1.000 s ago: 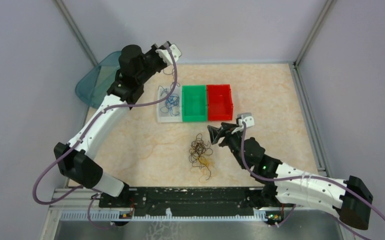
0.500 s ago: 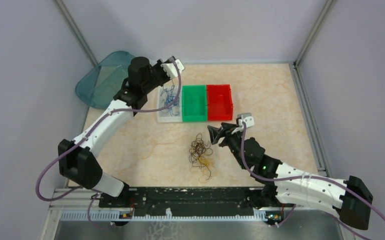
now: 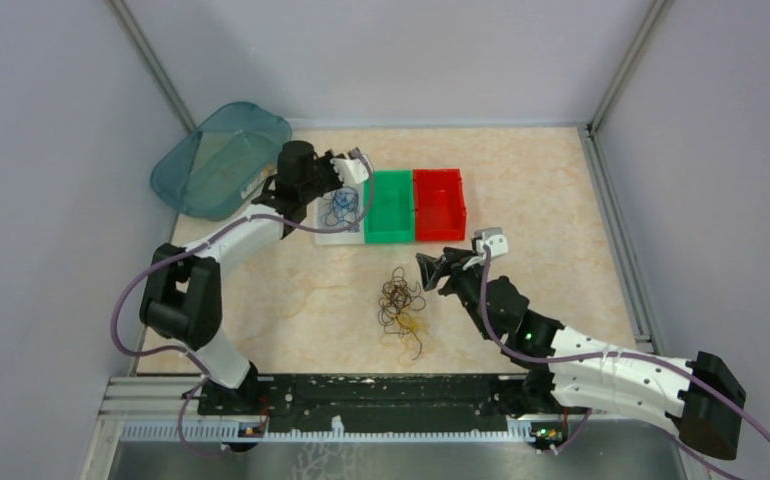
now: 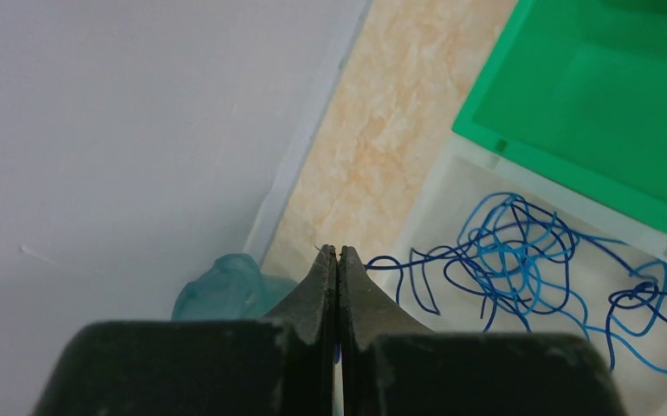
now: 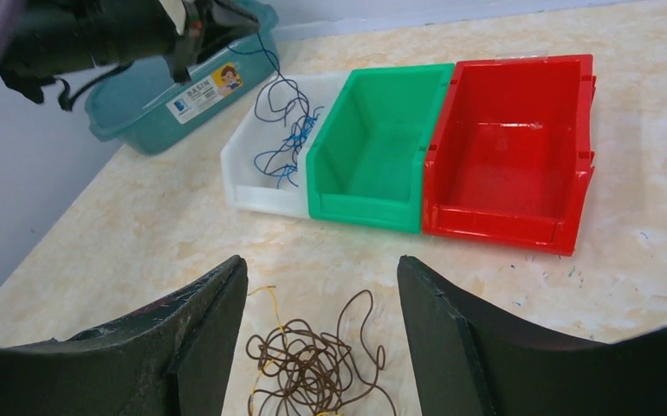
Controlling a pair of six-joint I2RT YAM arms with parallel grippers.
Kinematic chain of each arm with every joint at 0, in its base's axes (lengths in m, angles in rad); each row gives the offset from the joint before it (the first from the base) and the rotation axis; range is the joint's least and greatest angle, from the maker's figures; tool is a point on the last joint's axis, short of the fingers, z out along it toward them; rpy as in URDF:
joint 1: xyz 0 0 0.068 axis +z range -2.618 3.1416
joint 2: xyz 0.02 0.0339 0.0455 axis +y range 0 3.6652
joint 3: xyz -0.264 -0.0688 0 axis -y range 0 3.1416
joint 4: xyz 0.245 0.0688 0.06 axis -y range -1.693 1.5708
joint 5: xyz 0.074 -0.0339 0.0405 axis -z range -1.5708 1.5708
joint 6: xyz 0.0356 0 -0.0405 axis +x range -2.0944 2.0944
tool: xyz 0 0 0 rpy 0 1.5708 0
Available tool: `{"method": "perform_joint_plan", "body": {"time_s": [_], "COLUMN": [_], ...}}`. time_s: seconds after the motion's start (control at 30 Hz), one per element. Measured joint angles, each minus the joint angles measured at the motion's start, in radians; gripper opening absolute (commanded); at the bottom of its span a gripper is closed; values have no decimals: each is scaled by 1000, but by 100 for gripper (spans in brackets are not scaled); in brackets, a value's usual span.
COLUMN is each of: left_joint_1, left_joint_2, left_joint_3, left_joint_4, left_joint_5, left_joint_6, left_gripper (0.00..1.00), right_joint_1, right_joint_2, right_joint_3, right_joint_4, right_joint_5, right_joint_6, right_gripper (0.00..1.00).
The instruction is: Untangle the cables
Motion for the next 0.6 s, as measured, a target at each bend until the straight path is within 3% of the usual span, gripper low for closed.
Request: {"method": "perform_joint_plan", "body": {"time_s": [0.33,0.6], "left_joint_1": [-5,-6], "left_joint_2": [89,153], "left_joint_3": [-93,35], "left_joint_4": [93,-101], "left_joint_5": [2,100], "left_joint_6": [128,30], "left_gripper": [0,0], "right_joint_1": [-25,-59], "right_joint_2": [0,0], "right_joint_3": [0,0], "right_joint_4": [-1,-20], "right_joint_5": [2,-1], "right_joint_6": [11,33], "right_gripper": [65,65]}}
